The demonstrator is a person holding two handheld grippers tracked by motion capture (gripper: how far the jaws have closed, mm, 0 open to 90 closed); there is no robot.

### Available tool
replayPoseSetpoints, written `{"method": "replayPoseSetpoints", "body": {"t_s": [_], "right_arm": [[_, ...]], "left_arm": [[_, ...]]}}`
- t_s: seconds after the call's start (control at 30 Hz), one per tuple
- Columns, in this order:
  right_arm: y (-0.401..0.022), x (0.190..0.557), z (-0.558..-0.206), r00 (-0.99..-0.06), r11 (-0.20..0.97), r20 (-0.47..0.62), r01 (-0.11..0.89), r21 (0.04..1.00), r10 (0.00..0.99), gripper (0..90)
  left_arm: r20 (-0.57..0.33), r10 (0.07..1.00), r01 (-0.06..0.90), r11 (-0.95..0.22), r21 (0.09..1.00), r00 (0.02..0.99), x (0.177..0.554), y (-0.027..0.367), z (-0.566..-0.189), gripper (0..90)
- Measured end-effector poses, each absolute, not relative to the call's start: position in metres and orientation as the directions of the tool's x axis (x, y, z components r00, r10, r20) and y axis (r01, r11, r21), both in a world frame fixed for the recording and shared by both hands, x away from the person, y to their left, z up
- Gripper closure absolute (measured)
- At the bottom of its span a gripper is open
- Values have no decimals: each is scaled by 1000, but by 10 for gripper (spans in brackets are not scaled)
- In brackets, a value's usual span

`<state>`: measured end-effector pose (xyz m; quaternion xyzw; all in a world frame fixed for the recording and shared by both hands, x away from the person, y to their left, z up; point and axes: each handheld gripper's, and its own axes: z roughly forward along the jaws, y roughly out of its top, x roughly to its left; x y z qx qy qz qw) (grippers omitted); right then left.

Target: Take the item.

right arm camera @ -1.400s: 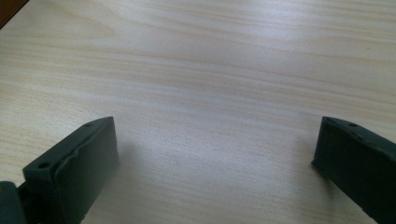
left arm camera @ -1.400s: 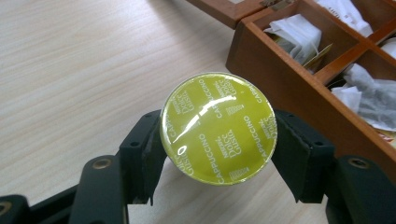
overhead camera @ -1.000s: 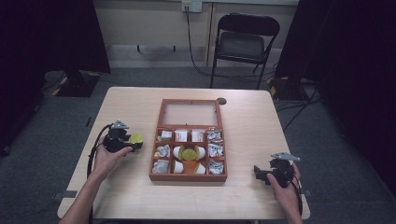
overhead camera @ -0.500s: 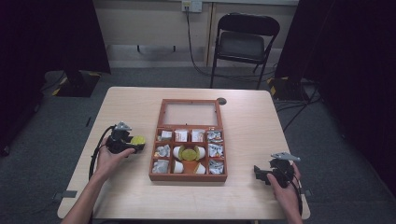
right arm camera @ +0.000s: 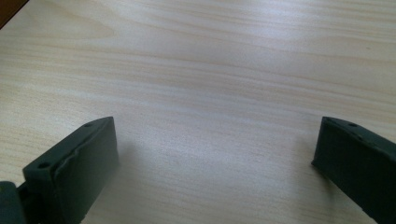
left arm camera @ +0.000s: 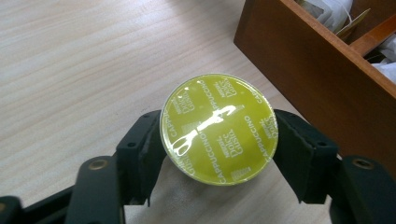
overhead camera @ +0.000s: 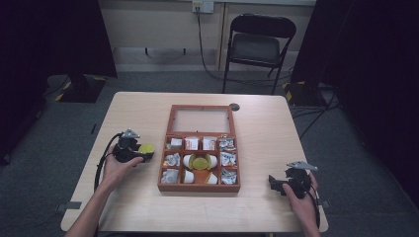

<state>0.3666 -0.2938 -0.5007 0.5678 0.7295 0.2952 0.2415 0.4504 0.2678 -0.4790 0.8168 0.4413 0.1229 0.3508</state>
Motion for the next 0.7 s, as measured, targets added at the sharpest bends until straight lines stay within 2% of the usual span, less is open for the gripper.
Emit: {"method": "replayPoseSetpoints", "body": {"t_s": [0.4, 0.7], "right_arm": [[-294, 367, -501, -239, 181, -17, 686, 705, 971, 0], [-294, 367, -501, -238, 180, -17, 686, 705, 971, 0]], "left_arm": [[-108, 808, 629, -359, 690, 579, 448, 267, -475, 207], [-120, 796, 605, -342, 719, 593, 445, 270, -468, 181]]}}
